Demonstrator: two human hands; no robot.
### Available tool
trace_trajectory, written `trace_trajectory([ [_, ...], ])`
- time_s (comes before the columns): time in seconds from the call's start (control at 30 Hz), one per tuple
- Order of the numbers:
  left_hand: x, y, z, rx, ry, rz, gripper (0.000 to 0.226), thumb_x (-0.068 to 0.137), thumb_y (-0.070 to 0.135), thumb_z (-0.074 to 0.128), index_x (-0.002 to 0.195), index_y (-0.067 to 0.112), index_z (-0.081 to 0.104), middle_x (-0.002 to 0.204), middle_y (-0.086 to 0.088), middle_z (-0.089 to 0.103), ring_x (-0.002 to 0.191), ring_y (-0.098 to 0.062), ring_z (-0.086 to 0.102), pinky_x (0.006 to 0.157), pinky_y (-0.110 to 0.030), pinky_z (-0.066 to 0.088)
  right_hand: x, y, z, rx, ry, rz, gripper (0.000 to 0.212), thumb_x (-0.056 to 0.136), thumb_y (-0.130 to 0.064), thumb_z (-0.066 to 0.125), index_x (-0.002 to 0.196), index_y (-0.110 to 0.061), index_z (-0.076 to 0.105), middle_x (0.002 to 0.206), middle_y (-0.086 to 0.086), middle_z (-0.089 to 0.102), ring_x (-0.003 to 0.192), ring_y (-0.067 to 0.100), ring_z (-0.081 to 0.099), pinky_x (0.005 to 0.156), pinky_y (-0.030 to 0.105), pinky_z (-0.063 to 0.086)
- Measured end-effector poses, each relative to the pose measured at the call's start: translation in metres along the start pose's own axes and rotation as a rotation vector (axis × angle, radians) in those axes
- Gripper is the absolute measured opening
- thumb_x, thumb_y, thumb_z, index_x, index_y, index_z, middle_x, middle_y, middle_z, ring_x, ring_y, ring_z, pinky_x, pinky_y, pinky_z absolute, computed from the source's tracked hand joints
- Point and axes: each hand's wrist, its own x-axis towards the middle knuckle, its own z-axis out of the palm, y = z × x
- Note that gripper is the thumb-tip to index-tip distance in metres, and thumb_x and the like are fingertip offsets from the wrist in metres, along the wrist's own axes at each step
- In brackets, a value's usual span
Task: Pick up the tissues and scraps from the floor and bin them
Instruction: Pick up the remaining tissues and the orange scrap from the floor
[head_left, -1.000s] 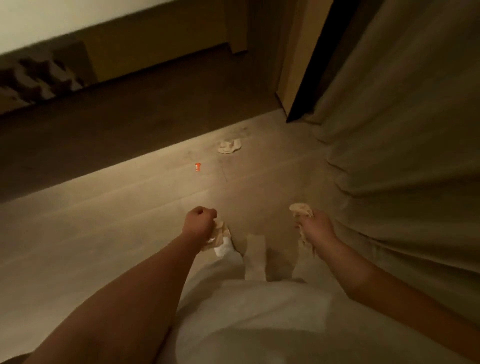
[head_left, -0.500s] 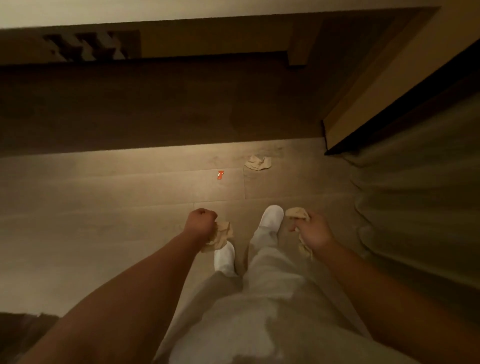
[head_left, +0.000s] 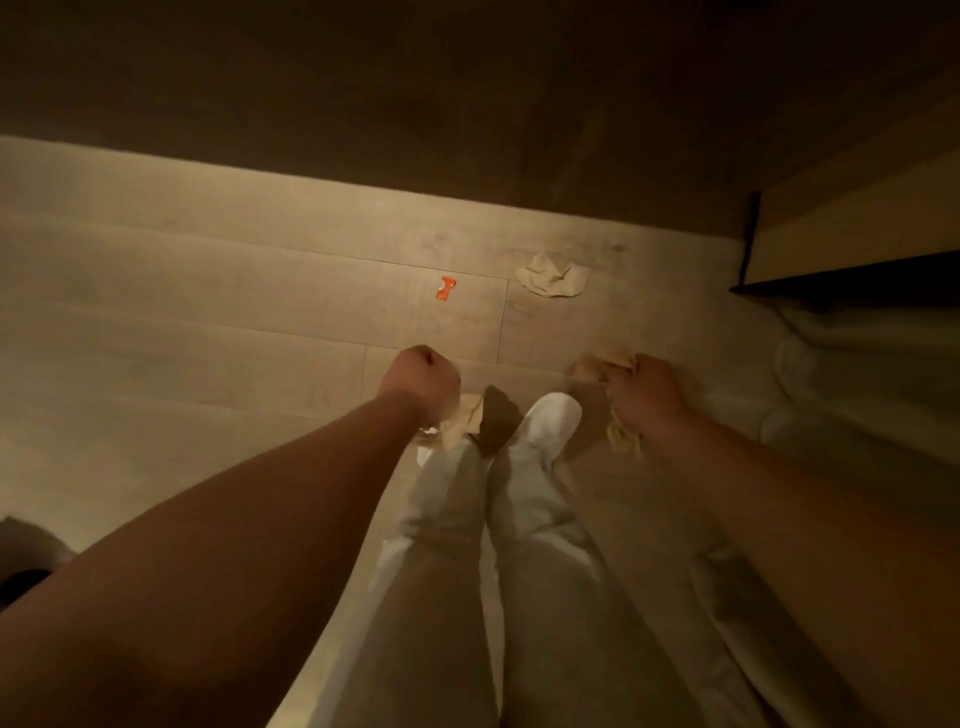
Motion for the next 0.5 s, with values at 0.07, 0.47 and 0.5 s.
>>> trace_trajectory([
  [0.07, 0.045, -0.002, 0.016, 0.058, -0.006, -0.004, 0.006, 0.085, 0.014, 0.063, 0.081, 0.016, 0.059, 0.083, -0.010, 0.068, 0.075, -0.028, 0.063, 0.062, -0.035, 0.049, 0.053, 0.009, 0.021, -0.039, -0.006, 0.029, 0.038, 0.093, -0.031, 0.052, 0.103, 0.000, 0.072, 0.106, 0.024, 0.072, 0.094, 0.039, 0.068, 0.076, 0.039, 0.050],
  [0.47, 0.334, -0.030, 0.091, 0.203, 0.171, -0.009, 0.057, 0.086, 0.045, 0.069, 0.126, 0.018, 0.038, 0.100, -0.011, 0.070, 0.069, -0.025, 0.072, 0.051, -0.034, 0.057, 0.320, 0.000, 0.148, -0.146, 0.069, -0.024, 0.086, 0.084, -0.039, 0.074, 0.153, -0.018, 0.028, 0.138, 0.007, 0.050, 0.112, 0.032, 0.057, 0.077, 0.030, 0.043],
  [0.5, 0.352, -0.032, 0.096, 0.210, 0.194, -0.006, 0.056, 0.087, 0.045, 0.068, 0.125, 0.019, 0.036, 0.100, -0.011, 0.070, 0.070, -0.027, 0.072, 0.054, -0.037, 0.059, 0.336, 0.000, 0.155, -0.218, 0.103, -0.051, 0.091, 0.081, -0.045, 0.075, 0.154, -0.019, 0.027, 0.145, 0.011, 0.047, 0.125, 0.035, 0.052, 0.086, 0.034, 0.042],
])
